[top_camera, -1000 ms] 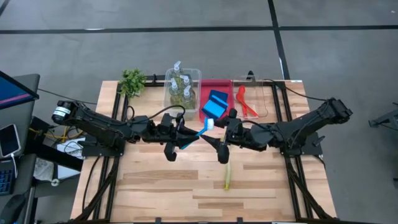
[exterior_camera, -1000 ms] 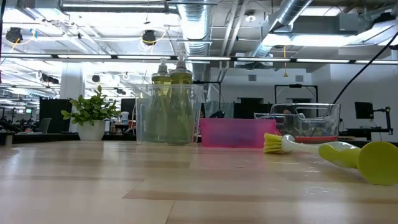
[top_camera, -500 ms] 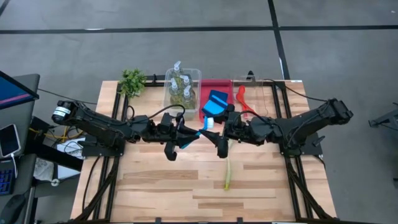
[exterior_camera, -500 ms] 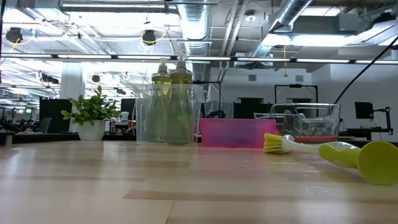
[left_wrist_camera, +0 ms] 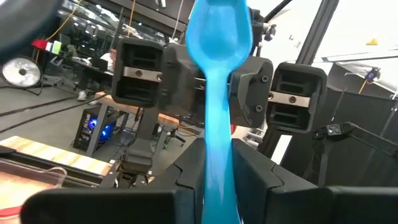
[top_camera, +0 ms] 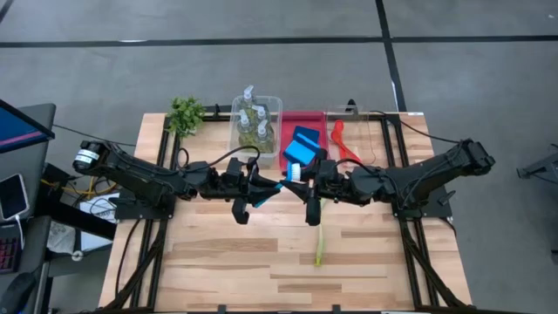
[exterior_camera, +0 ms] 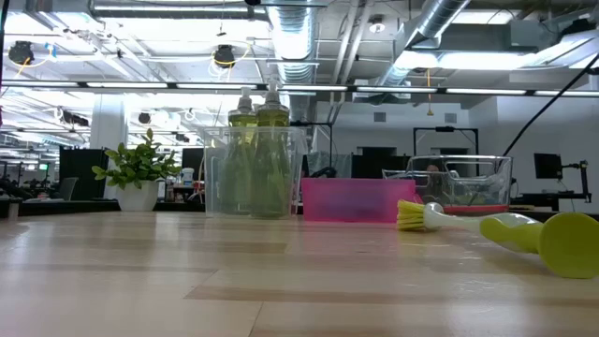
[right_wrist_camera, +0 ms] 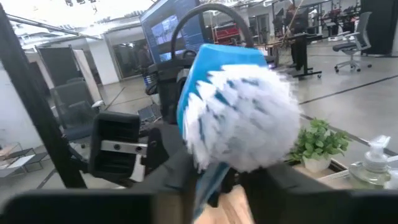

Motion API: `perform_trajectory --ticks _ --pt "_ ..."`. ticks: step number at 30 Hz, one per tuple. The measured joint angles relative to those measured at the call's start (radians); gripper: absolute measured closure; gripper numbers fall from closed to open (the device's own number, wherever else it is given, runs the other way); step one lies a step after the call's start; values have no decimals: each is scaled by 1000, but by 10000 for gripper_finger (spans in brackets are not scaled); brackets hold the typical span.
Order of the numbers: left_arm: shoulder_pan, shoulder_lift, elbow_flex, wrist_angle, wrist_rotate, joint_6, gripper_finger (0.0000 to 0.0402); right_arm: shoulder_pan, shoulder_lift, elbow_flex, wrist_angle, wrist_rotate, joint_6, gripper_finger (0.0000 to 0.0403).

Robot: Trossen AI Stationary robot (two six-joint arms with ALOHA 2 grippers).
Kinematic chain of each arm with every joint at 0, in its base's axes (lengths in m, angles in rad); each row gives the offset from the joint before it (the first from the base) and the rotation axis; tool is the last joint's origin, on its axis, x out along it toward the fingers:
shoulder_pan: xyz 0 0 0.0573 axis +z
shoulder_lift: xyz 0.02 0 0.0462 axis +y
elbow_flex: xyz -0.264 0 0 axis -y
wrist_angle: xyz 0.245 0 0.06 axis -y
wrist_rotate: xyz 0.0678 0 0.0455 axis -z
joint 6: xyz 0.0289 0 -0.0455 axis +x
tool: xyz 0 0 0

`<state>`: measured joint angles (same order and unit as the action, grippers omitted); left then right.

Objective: Pick & Place Kitchen Sink Supplies
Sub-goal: Put the blue dish brush into the transparent bin

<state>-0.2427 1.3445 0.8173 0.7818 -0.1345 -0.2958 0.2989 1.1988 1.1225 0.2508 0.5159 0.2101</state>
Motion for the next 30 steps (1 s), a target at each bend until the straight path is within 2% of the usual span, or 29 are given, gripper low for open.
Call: perform_trajectory --ticks 4,14,18,30 --pt "0 0 0 0 10 16 337 0 0 0 6 -56 4 366" --pt "-1 0 0 5 8 6 337 0 1 0 20 -75 -1 351" --pt "-1 0 0 5 7 4 332 0 1 0 21 -75 0 363" --pt "9 -2 0 8 6 5 261 -1 1 0 23 -66 -6 360"
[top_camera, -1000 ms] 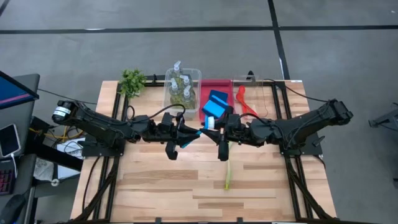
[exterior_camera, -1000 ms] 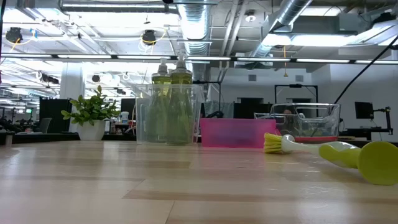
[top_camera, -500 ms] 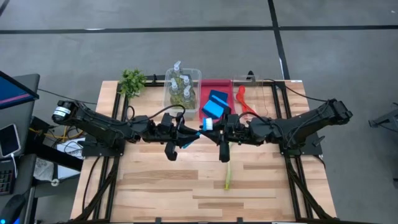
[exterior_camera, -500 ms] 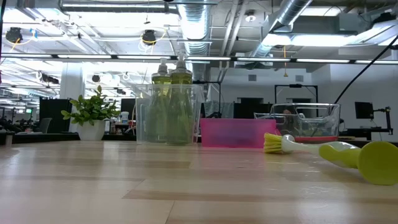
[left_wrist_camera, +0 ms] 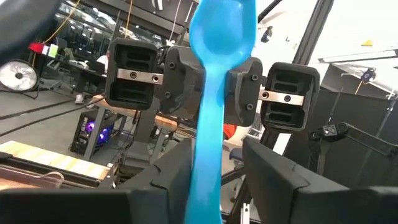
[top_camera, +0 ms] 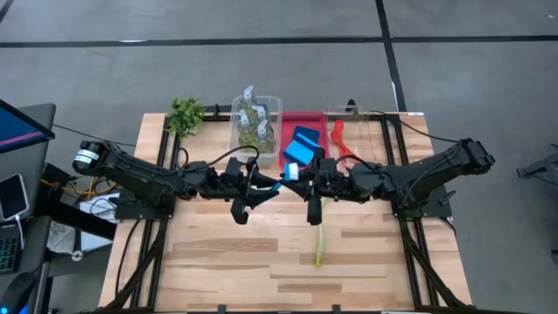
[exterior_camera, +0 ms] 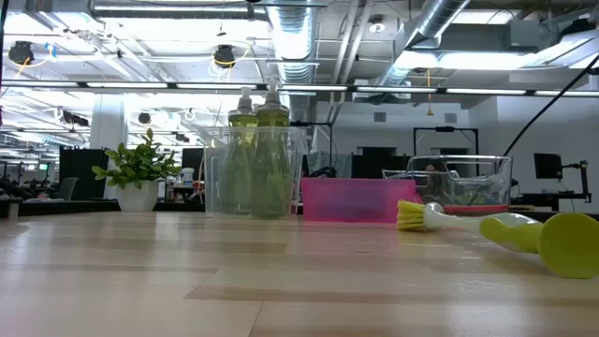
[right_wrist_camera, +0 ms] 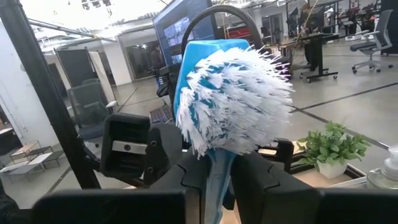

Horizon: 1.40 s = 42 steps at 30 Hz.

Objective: Pick & Place Kitchen Sink Supplies
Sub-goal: Put the blue dish brush into the transparent bin

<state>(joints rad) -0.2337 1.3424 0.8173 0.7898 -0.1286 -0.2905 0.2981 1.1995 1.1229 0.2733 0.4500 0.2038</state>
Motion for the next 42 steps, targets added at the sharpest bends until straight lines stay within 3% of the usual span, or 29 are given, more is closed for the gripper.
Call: perform_trajectory --ticks 11,28,37,42 --pt "32 -163 0 -82 6 148 213 0 0 0 -18 53 4 359" --pt "125 -391 0 -498 -1 182 227 -11 -4 0 -224 438 50 359" --pt "135 -428 0 -644 0 183 230 -161 -46 0 -591 465 298 357" --pt "183 -428 0 -644 1 262 230 -309 -109 0 -806 408 329 356"
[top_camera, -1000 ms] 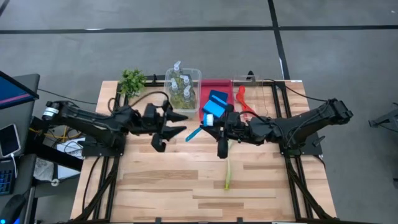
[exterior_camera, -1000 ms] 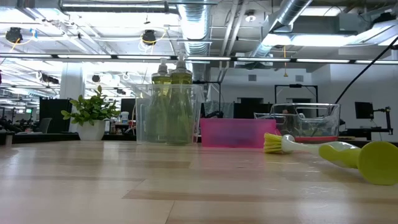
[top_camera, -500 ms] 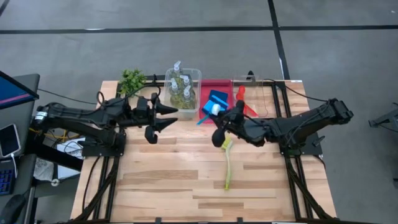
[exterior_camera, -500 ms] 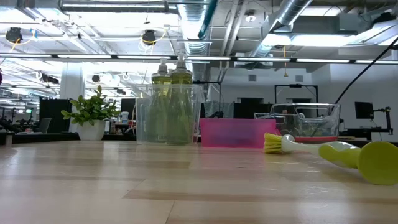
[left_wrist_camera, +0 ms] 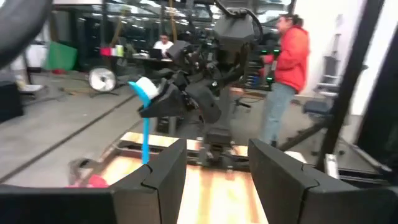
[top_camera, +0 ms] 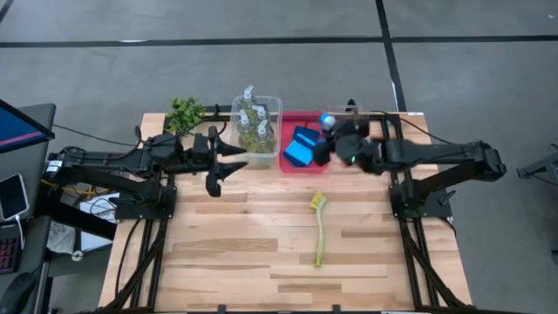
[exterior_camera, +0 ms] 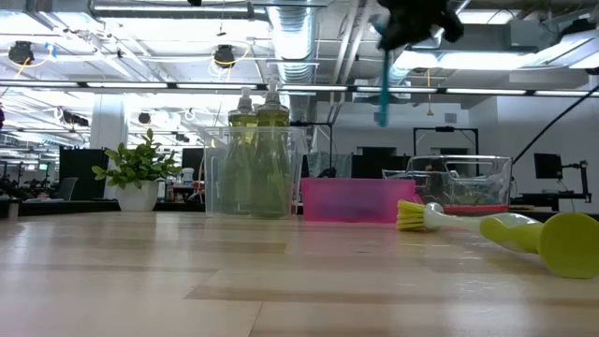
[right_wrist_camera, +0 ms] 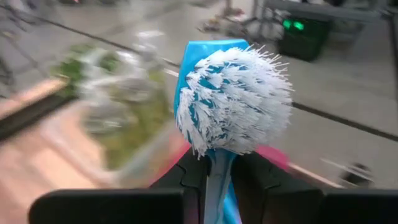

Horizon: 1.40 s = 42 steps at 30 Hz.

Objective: Pick & Place Kitchen Sink Supplies
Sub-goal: Put the blue dish brush into the transparent bin, then put the green dish brush into the transparent bin

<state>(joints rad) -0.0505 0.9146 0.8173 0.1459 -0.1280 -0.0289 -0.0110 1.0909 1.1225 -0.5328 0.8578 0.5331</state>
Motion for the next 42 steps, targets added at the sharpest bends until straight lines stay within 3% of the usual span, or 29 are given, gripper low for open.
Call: perform_trajectory --ticks 10,15,22,32,42 --pt "208 0 0 4 -2 6 230 -384 -55 0 -342 -297 -42 356" --pt "275 4 0 4 -1 -2 230 -489 2 0 -389 -378 -141 356" --pt "306 4 0 4 -1 -4 230 -550 105 0 -429 -469 -184 353" --pt "308 4 0 4 -1 -5 230 -581 218 0 -464 -465 -174 327" --pt "308 4 0 -9 -1 -5 230 -581 239 0 -477 -466 -165 274"
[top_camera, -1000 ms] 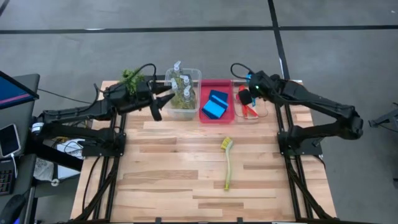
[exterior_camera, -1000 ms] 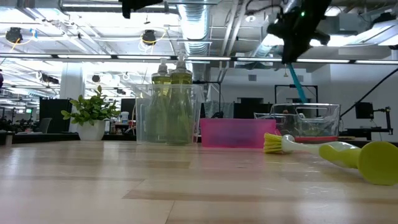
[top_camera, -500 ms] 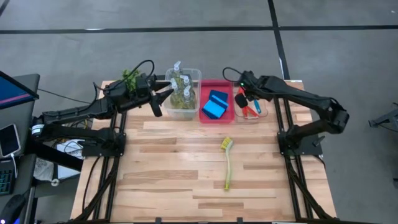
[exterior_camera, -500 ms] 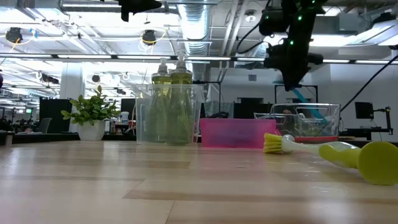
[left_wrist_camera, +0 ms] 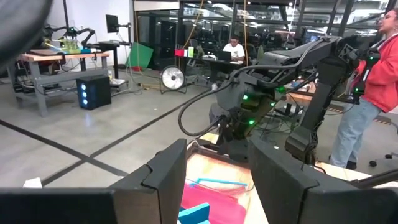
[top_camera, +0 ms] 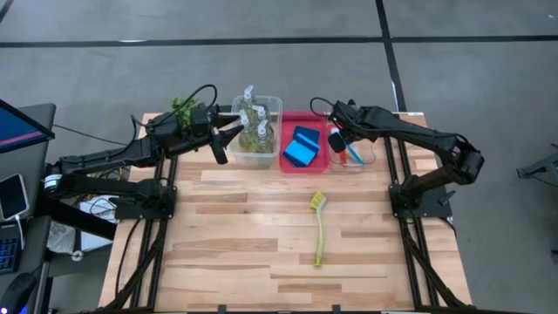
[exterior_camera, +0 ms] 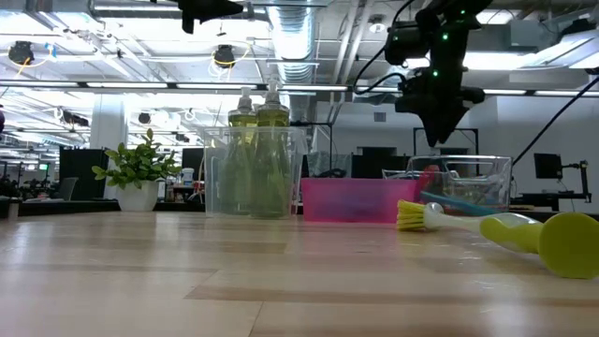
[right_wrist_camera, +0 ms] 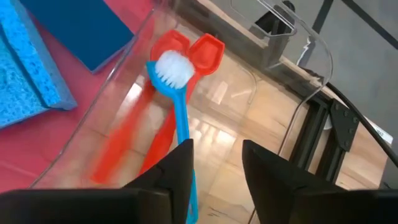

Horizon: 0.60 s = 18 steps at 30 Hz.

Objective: Pick & Place Kitchen Sink Supplies
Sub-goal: Put the green dish brush into the transparent bin

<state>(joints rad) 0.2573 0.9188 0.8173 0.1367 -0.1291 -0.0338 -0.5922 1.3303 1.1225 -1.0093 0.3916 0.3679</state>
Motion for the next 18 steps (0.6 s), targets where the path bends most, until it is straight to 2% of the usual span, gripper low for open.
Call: perform_trajectory --ticks 5,10,18 --pt "0 0 0 -2 0 0 230 0 -15 0 -5 1 30 260" --pt "-1 0 0 -2 15 -9 230 47 -79 0 -9 1 83 270" --pt "-12 0 0 -23 77 -56 230 237 -224 0 -8 11 255 298"
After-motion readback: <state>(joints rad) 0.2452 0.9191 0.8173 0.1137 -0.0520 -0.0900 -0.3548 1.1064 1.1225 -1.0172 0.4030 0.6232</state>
